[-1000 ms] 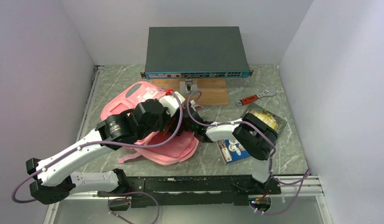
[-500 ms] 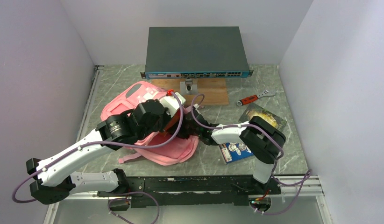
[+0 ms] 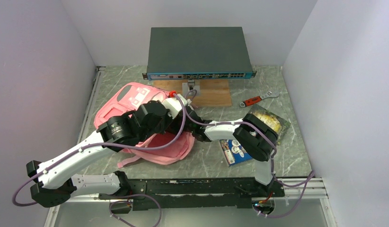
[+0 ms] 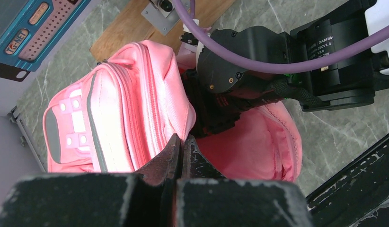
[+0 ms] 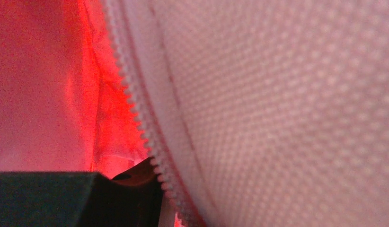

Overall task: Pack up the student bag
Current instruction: Place the book in the student bag.

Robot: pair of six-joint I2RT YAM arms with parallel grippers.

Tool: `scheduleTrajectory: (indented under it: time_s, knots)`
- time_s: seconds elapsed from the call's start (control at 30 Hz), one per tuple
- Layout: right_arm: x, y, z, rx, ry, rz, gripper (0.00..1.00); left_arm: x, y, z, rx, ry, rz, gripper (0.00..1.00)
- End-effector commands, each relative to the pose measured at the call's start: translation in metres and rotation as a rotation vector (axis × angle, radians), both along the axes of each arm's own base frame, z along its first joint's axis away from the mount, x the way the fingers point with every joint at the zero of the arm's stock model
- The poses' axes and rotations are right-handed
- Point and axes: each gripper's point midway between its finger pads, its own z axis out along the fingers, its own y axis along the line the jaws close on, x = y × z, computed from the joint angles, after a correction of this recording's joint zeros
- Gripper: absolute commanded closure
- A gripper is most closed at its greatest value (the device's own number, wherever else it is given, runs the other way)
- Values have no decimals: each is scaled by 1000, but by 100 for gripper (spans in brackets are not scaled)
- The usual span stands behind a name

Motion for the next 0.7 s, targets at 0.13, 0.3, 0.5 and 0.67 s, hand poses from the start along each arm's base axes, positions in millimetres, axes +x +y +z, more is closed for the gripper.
scheduleTrajectory:
  time_s: [0.13, 0.3, 0.5, 0.67]
  knots:
    - [-8, 28, 49, 88, -167, 108, 100, 3, -16, 49, -167, -110, -37, 100]
    - [-20, 33, 58, 122, -195, 172, 100, 4, -12, 51, -168, -133, -33, 100]
    - [-17, 15, 44, 23, -216, 133, 70, 3, -8, 50, -173, -138, -25, 100]
    - [-9, -5, 51, -24, -216, 83, 45, -1, -7, 49, -191, -123, -26, 100]
